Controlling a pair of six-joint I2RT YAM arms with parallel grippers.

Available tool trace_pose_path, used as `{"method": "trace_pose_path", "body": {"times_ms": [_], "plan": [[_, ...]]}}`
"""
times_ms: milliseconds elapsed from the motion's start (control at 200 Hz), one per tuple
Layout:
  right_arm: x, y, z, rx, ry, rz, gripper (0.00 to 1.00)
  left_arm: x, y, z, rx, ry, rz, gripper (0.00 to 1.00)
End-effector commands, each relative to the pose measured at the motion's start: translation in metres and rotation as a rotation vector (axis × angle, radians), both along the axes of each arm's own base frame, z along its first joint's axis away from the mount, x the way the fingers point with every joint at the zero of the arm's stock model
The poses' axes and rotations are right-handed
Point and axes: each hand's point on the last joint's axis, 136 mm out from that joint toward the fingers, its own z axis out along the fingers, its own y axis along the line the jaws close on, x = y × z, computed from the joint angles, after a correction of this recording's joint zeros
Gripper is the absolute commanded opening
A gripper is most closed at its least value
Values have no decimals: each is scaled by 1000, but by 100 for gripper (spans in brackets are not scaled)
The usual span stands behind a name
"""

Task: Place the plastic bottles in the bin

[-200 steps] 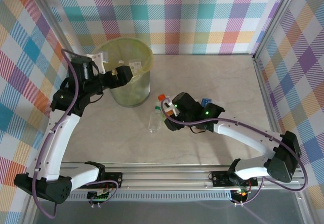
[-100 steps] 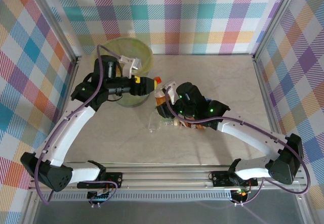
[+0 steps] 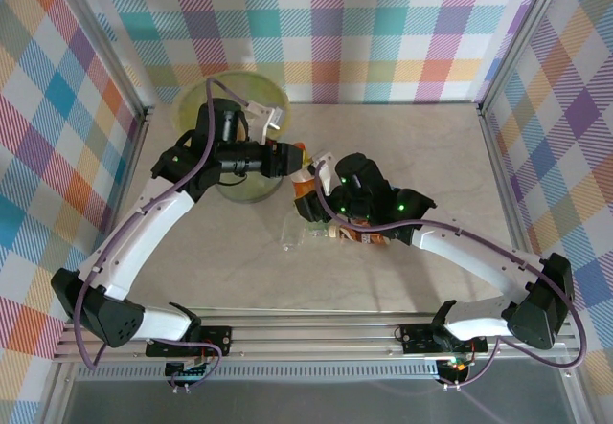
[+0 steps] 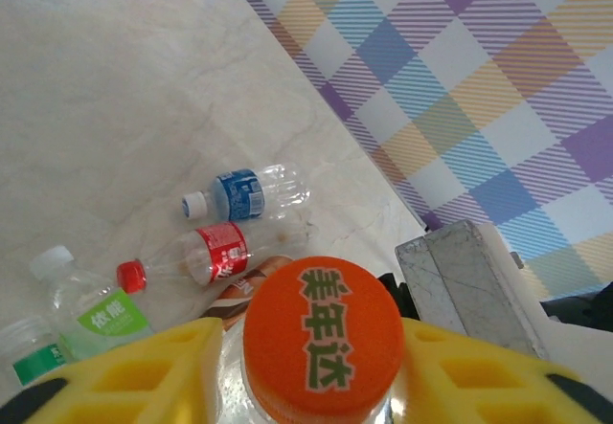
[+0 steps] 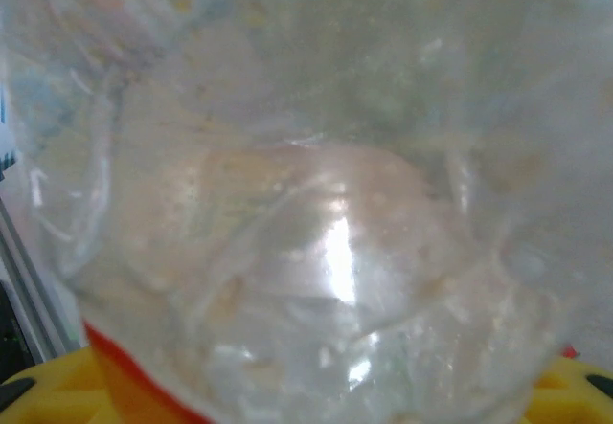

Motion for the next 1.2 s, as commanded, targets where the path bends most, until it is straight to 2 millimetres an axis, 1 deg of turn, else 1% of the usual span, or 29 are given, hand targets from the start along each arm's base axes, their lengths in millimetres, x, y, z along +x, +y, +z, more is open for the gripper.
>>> {"method": "trace_pose_path", "body": {"times_ms": [0,140,230,275,385,480,550,700,800,960,1080,1175,1195], "plan": [[-2,12,25,66,-45,43,57,4,-8,18,-42,-45,-1,33],[-2,11,24,62,-43,34,60,8,-3,21,-46,-64,41,16],[-1,8,23,57,-43,22,67,11,2,24,-46,-84,83,10],[-1,7,23,55,-45,14,72,13,6,26,-43,-95,107,8],[-1,3,23,51,-43,4,90,16,15,31,-32,-126,163,5],[-1,-1,24,48,-47,-14,100,21,26,37,-15,-158,224,3],[-1,-6,24,48,-51,-31,100,25,36,41,18,-187,277,3],[-2,-16,31,65,-62,-64,100,39,65,62,105,-263,407,3],[-3,-22,33,66,-63,-84,100,50,87,82,149,-320,492,3],[0,-29,30,55,-53,-128,100,77,126,113,217,-396,632,2],[3,-30,26,46,-39,-153,100,101,150,121,318,-430,728,2],[6,-31,24,41,-31,-175,100,118,168,120,398,-428,782,2],[7,-31,23,39,-30,-179,100,123,170,116,416,-420,788,2]]}}
